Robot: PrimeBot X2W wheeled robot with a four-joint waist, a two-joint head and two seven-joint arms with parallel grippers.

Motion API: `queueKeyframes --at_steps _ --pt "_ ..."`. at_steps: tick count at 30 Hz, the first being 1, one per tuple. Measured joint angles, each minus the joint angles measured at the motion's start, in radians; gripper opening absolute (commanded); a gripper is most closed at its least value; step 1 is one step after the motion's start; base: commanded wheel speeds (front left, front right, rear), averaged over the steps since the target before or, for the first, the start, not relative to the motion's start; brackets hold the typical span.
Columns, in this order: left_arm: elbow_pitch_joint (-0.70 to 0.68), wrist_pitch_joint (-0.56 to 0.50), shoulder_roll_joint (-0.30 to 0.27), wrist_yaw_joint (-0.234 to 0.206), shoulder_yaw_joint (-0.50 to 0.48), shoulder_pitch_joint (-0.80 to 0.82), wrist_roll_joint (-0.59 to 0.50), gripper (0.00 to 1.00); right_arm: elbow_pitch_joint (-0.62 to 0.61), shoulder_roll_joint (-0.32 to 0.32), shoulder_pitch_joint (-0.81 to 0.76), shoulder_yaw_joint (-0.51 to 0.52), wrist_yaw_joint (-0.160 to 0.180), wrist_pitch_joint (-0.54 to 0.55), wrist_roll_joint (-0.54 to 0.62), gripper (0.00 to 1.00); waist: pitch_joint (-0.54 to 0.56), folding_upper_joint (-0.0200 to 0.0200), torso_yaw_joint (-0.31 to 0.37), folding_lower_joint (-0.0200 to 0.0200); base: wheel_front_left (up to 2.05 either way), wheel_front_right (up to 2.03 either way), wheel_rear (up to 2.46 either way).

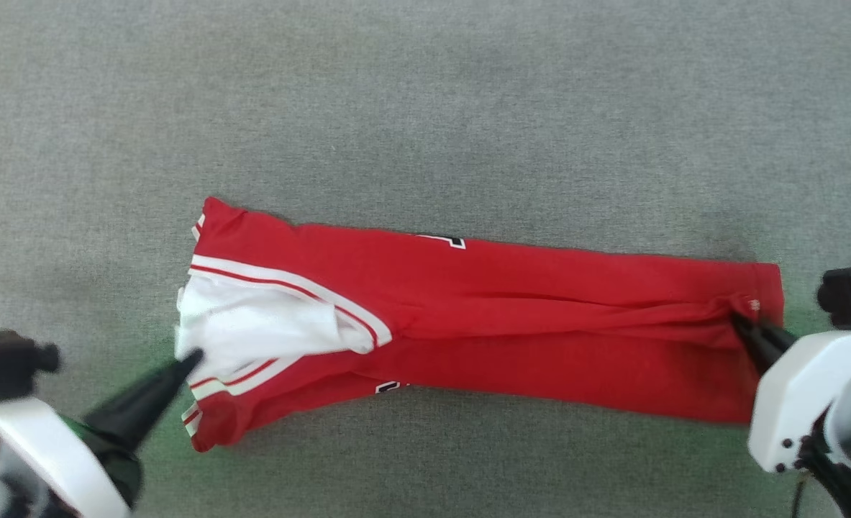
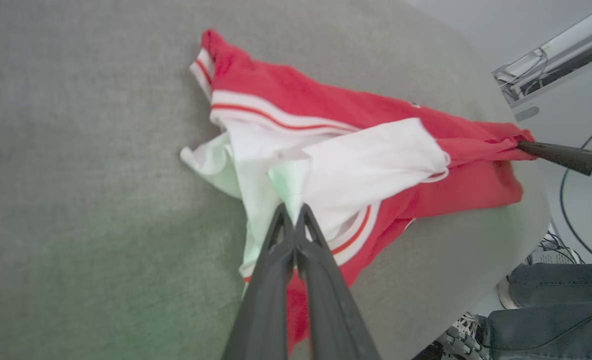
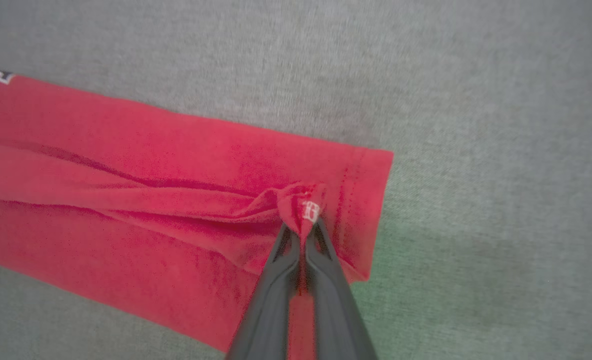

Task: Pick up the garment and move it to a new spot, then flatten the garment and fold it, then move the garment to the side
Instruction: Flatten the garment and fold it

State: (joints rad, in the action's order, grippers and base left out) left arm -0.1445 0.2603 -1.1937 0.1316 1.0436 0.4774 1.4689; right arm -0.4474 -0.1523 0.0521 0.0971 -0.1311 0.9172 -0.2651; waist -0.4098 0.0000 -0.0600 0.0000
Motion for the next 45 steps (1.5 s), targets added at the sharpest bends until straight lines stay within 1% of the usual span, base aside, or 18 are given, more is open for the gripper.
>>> queueKeyframes --at_steps 4,9,10,11,12,13,14,16,17,23,29,32,34,41,42,43,44,45 --pt "0.053 0.000 0.088 0.000 -0.014 -0.041 -0.040 0.00 0.099 0.020 0.017 0.000 0.000 -0.041 0.002 0.00 -0.016 0.0000 0.000 0.0000 0.00 0.00 0.00" --pt "0.124 0.000 0.152 0.000 -0.004 -0.034 -0.051 0.00 0.205 0.023 0.071 -0.034 0.000 -0.083 0.010 0.00 -0.027 0.0000 0.010 -0.0001 0.00 0.00 0.00" --pt "0.134 0.000 0.158 0.000 -0.007 -0.031 -0.051 0.00 0.218 0.023 0.079 -0.040 0.000 -0.091 0.010 0.12 -0.028 0.0000 0.013 0.0000 0.00 0.00 0.00" --pt "0.139 0.000 0.161 0.000 -0.010 -0.029 -0.051 0.00 0.226 0.024 0.085 -0.047 0.000 -0.098 0.010 0.44 -0.029 0.0000 0.016 0.0000 0.00 0.00 0.00" --pt "0.141 0.000 0.165 0.000 -0.015 -0.029 -0.052 0.03 0.231 0.027 0.087 -0.050 0.000 -0.105 0.009 0.86 -0.029 0.0000 0.018 0.0000 0.00 0.00 0.00" --pt "0.142 0.000 0.168 0.000 -0.023 -0.029 -0.054 0.25 0.232 0.030 0.088 -0.051 0.000 -0.109 0.007 1.00 -0.029 0.0000 0.019 0.0000 0.00 0.00 0.00" --pt "0.142 0.000 0.172 0.000 -0.035 -0.029 -0.058 0.41 0.231 0.033 0.090 -0.049 0.000 -0.110 -0.001 1.00 -0.028 0.0000 0.021 0.0000 0.00 0.00 0.00" --pt "0.128 0.000 0.181 0.000 -0.067 -0.036 -0.069 0.63 0.221 0.037 0.086 -0.040 -0.001 -0.107 -0.008 1.00 -0.022 0.0000 0.021 0.0000 0.00 0.00 0.00" --pt "0.126 0.000 0.188 0.000 -0.096 -0.047 -0.075 0.96 0.209 0.040 0.082 -0.035 -0.001 -0.099 -0.012 1.00 -0.017 0.0000 0.021 0.0000 0.00 0.00 0.00" --pt "0.130 0.001 0.267 0.000 -0.288 -0.168 -0.132 1.00 0.137 0.041 0.046 0.039 -0.001 -0.016 -0.043 1.00 0.021 0.0000 0.014 0.0000 0.00 0.00 0.00" --pt "0.224 0.001 0.401 0.000 -0.455 -0.267 -0.264 1.00 0.220 0.050 0.049 0.108 0.000 0.017 -0.051 1.00 0.046 0.0000 -0.024 0.0000 0.00 0.00 0.00" --pt "0.268 0.001 0.479 0.000 -0.534 -0.285 -0.377 1.00 0.273 0.053 0.069 0.133 0.000 0.026 -0.051 1.00 0.055 0.0000 -0.049 0.0000 0.00 0.00 0.00" --pt "0.286 0.001 0.557 0.000 -0.650 -0.301 -0.533 1.00 0.308 0.053 0.084 0.154 0.000 0.035 -0.051 1.00 0.062 0.0000 -0.074 0.0000 0.00 0.00 0.00" --pt "0.209 0.001 0.725 0.000 -0.871 -0.363 -0.893 1.00 0.357 0.053 0.093 0.195 0.000 0.079 -0.036 1.00 0.072 0.0000 -0.122 0.0000 0.00 0.00 0.00" --pt "0.199 0.001 0.736 0.000 -0.888 -0.369 -0.938 1.00 0.360 0.053 0.095 0.197 0.000 0.086 -0.032 0.87 0.073 0.0000 -0.126 0.0000 0.00 0.00 0.00" --pt "0.187 0.001 0.748 0.000 -0.904 -0.378 -0.965 1.00 0.363 0.053 0.097 0.199 0.000 0.090 -0.031 0.47 0.073 0.0000 -0.128 0.0000 0.00 0.00 0.00" --pt "0.178 0.001 0.767 0.000 -0.918 -0.385 -0.984 1.00 0.365 0.053 0.098 0.200 0.000 0.095 -0.030 0.23 0.073 0.0000 -0.130 0.0000 0.00 0.00 0.00" --pt "0.168 0.001 0.781 0.000 -0.927 -0.388 -1.002 1.00 0.366 0.054 0.100 0.202 0.000 0.095 -0.026 0.12 0.072 0.0000 -0.132 0.0000 0.00 0.00 0.00"
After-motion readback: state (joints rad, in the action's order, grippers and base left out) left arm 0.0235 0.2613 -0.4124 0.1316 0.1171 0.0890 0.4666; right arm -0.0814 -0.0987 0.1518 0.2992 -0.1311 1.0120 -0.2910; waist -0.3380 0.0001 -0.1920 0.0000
